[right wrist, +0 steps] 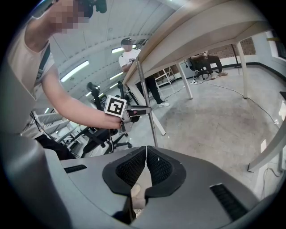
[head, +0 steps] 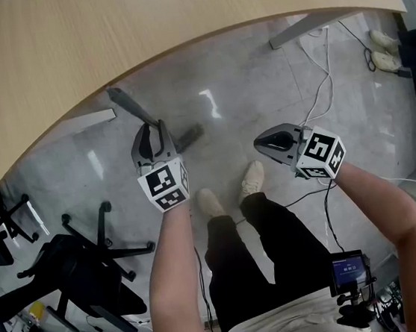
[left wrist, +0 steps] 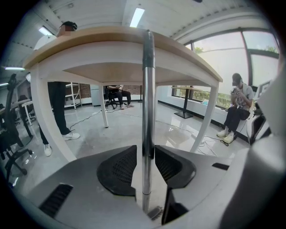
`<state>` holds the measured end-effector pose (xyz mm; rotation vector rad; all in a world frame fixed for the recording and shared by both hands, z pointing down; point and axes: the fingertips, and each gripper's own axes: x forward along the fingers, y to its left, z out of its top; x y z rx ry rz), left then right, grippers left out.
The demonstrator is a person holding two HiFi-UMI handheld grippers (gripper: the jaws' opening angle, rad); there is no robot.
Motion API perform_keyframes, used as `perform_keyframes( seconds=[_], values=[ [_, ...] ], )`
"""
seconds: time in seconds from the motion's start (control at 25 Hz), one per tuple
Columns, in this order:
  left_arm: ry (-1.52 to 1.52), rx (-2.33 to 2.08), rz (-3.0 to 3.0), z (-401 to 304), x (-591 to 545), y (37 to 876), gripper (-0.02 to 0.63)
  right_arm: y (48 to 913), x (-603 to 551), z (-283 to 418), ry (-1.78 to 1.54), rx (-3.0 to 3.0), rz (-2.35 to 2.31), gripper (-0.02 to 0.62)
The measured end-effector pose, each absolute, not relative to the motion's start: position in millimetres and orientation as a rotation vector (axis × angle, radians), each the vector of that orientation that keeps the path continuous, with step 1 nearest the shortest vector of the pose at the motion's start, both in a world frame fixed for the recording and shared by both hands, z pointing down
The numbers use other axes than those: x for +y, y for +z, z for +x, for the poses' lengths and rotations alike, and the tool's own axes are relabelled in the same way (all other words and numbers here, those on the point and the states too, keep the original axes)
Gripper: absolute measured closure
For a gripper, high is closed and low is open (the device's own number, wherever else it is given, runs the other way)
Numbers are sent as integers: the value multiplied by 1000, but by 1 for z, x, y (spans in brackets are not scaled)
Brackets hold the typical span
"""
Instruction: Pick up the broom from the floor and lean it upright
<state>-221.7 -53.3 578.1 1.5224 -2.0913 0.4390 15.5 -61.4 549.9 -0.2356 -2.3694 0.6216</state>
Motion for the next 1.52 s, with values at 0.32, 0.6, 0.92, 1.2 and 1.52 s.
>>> perform_keyframes(
  seconds=[0.32,0.6,0.92,1.2,1.52],
  values=[
    [433,-2103,1542,-224,-54,570,437,546,-60,14,606,-2374,-241,575],
    [431,-2099,1589,-218,-44,555,433,536,-60,9,586,-2398,-225,575],
    [413,-2107,1617,-213,-17,524,433,509,-56,5,575,-2452,-176,575],
    [404,-2030,1693,-195,46,473,483,440,-41,20,606,-2518,-78,575],
    [359,-1941,1803,-186,107,412,586,364,-8,38,614,-2597,17,575]
  ],
)
